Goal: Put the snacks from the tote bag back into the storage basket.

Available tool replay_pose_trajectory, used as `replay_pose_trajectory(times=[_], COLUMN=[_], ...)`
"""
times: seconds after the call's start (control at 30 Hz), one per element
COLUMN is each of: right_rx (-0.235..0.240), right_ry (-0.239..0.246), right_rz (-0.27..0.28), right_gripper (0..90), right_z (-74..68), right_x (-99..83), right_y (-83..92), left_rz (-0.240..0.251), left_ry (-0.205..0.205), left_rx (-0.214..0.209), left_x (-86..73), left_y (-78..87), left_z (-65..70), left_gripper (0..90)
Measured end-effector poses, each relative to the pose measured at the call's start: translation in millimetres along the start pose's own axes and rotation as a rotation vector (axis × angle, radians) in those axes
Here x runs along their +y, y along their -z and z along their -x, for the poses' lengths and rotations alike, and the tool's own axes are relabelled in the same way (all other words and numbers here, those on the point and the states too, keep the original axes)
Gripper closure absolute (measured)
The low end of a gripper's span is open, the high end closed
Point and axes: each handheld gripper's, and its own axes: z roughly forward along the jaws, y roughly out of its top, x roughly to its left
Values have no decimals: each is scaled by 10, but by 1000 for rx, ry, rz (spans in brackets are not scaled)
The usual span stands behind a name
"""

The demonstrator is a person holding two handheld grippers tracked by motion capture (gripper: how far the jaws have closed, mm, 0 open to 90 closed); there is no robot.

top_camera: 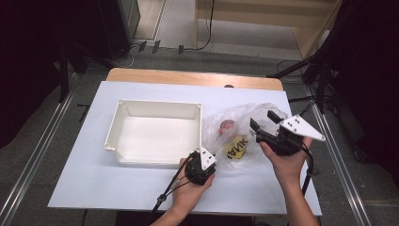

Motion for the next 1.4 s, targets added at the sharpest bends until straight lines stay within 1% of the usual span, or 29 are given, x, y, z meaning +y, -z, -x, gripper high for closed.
replay_pose_trajectory(times=[0.03, 0.07, 0.1, 0.13, 0.2, 0.23, 0.27, 0.33, 0.43, 0.5, 0.6, 0.67, 0.7, 0.73, 0.77, 0.8, 0.83, 0.9, 0.93, 1.0, 1.03, 1.1, 1.13, 1.2, 1.23, 1.27, 1.3, 1.4], right_rx=[11, 18, 19, 21, 28, 29, 41, 88, 89, 109, 131, 134, 140, 147, 151, 156, 159, 151, 143, 149, 146, 145, 153, 170, 178, 178, 184, 201], right_ry=[-12, -20, -16, -13, 10, 20, 14, -9, -11, -11, 6, 19, 19, 26, 24, 20, 22, 41, 49, 35, 39, 48, 58, 68, 69, 69, 78, 79], right_rz=[-18, -34, -49, -77, -117, -134, -154, -203, -253, -279, -290, -299, -304, -309, -320, -336, -345, -340, -322, -269, -243, -215, -209, -206, -209, -209, -220, -242], right_gripper=[307, 289, 272, 257, 258, 259, 250, 227, 226, 223, 254, 339, 411, 528, 631, 697, 803, 900, 900, 900, 900, 900, 900, 900, 900, 900, 900, 900], right_z=[50, 93, 128, 159, 203, 213, 222, 243, 245, 244, 242, 250, 252, 260, 264, 270, 272, 255, 249, 230, 223, 191, 181, 163, 152, 152, 132, 116], right_x=[18, 18, -1, -35, -150, -223, -298, -438, -588, -640, -682, -701, -715, -730, -746, -759, -770, -773, -758, -696, -655, -552, -508, -435, -389, -389, -329, -282], right_y=[-69, -136, -206, -281, -412, -466, -514, -609, -700, -730, -732, -724, -720, -717, -717, -723, -728, -719, -706, -666, -652, -652, -669, -724, -780, -780, -886, -1049], left_rz=[-2, 1, 7, 7, 7, 5, 2, 0, 1, -1, -1, -2, -2, -3, -3, -3, -3, -3, -3, -2, -2, 0, -1, 1, 1, 1, 0, -3], left_ry=[0, 13, 28, 38, 36, 27, 23, 28, 36, 33, 36, 37, 38, 37, 37, 37, 37, 37, 37, 36, 35, 33, 33, 26, 24, 24, 20, 15], left_rx=[2, 5, 3, 7, 15, 17, 17, 13, 4, 5, -1, -5, -6, -6, -7, -7, -7, -7, -7, -6, -5, -4, -3, -1, -2, -2, -3, -3], left_x=[0, -1, -5, -7, -11, -12, -12, -12, -12, -12, -12, -11, -12, -12, -12, -12, -12, -12, -12, -12, -12, -13, -13, -14, -15, -15, -16, -16], left_y=[1, 1, 4, 14, 20, 21, 21, 17, 17, 17, 15, 15, 16, 17, 17, 17, 17, 17, 17, 17, 17, 17, 19, 20, 20, 20, 19, 20], left_z=[-1, -8, -19, -29, -28, -23, -21, -27, -37, -33, -39, -43, -42, -43, -43, -43, -43, -43, -43, -43, -41, -38, -36, -29, -25, -25, -23, -24], left_gripper=[826, 821, 817, 816, 811, 809, 804, 794, 789, 781, 772, 767, 765, 765, 764, 764, 764, 764, 764, 764, 766, 770, 775, 792, 810, 825, 838, 870])
